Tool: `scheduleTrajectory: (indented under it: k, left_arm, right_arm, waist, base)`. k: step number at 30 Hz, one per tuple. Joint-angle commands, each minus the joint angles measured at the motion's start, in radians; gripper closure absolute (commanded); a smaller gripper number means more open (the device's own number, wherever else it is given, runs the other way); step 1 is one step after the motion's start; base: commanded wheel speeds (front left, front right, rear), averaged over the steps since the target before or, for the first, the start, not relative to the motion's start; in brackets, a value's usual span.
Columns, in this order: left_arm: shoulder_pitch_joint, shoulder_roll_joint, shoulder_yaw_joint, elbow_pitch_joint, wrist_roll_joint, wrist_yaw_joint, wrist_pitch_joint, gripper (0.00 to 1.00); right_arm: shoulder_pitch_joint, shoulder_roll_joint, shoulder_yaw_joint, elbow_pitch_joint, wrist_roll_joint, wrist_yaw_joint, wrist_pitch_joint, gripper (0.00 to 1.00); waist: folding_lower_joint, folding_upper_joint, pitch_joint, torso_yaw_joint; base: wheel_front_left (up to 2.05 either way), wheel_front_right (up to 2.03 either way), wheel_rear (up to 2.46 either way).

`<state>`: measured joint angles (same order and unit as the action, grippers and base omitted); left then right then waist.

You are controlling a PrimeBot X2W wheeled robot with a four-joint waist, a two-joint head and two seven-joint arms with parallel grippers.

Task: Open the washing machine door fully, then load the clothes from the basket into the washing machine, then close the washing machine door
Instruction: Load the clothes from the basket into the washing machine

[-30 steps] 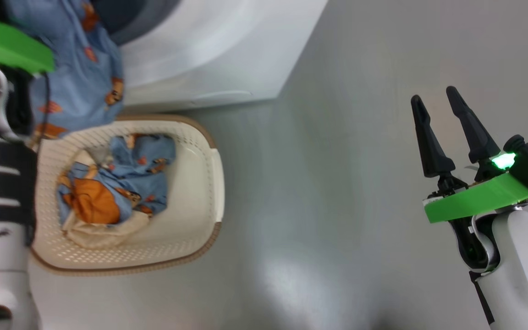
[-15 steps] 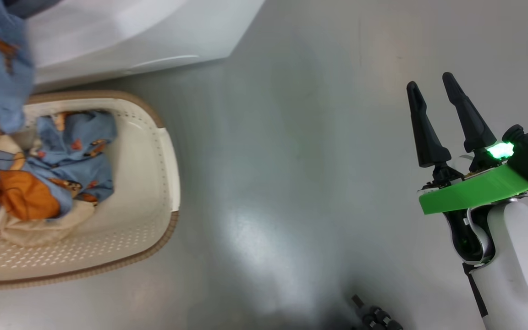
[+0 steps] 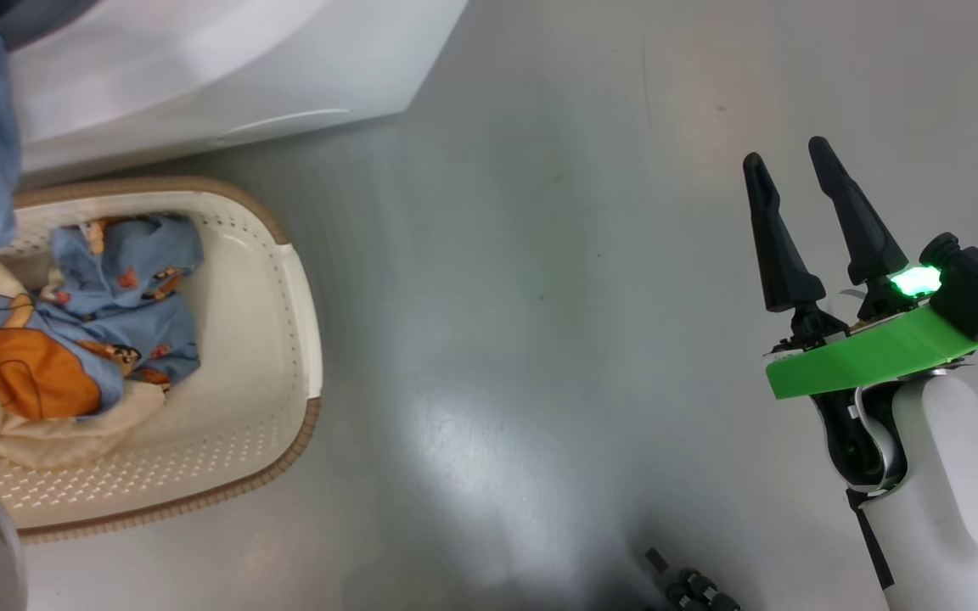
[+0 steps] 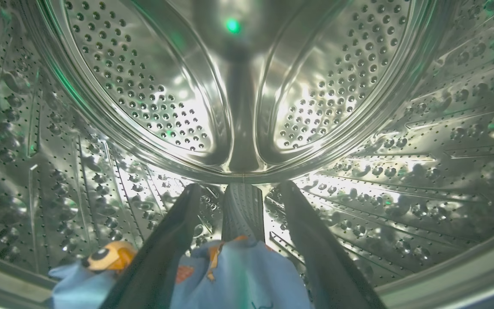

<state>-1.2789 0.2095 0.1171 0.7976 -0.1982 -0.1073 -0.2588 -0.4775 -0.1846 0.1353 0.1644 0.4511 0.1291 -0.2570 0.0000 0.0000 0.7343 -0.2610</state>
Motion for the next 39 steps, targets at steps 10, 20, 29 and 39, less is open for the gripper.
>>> scheduleTrajectory:
  k: [10,20,29,39]
  left_arm:
    - [0.082,0.030,-0.005,0.025,0.006,-0.018,-0.003,0.00]
    - [0.253,-0.004,-0.002,-0.109,0.006,-0.022,-0.003,0.00]
    - [0.398,-0.028,-0.024,-0.200,-0.016,-0.023,-0.003,0.00]
    - [0.601,-0.048,-0.047,-0.340,-0.070,-0.023,-0.003,0.00]
  right_arm:
    - [0.017,-0.003,0.020,-0.006,0.017,0.002,-0.005,0.00]
    - [0.027,0.000,0.030,0.003,0.020,0.002,-0.005,0.00]
    - [0.047,-0.002,0.031,0.018,0.023,0.002,-0.005,0.00]
    - [0.075,-0.010,0.022,0.027,0.024,0.002,-0.005,0.00]
  waist:
    - [0.0000,0.0000,-0.077,0.043]
    - [0.0000,0.0000,-0.186,0.082]
    - [0.0000,0.0000,-0.255,0.105]
    - [0.0000,0.0000,-0.326,0.130]
  base:
    - [0.00,0.00,0.00]
    - [0.00,0.00,0.00]
    - [0.00,0.00,0.00]
    - [0.00,0.00,0.00]
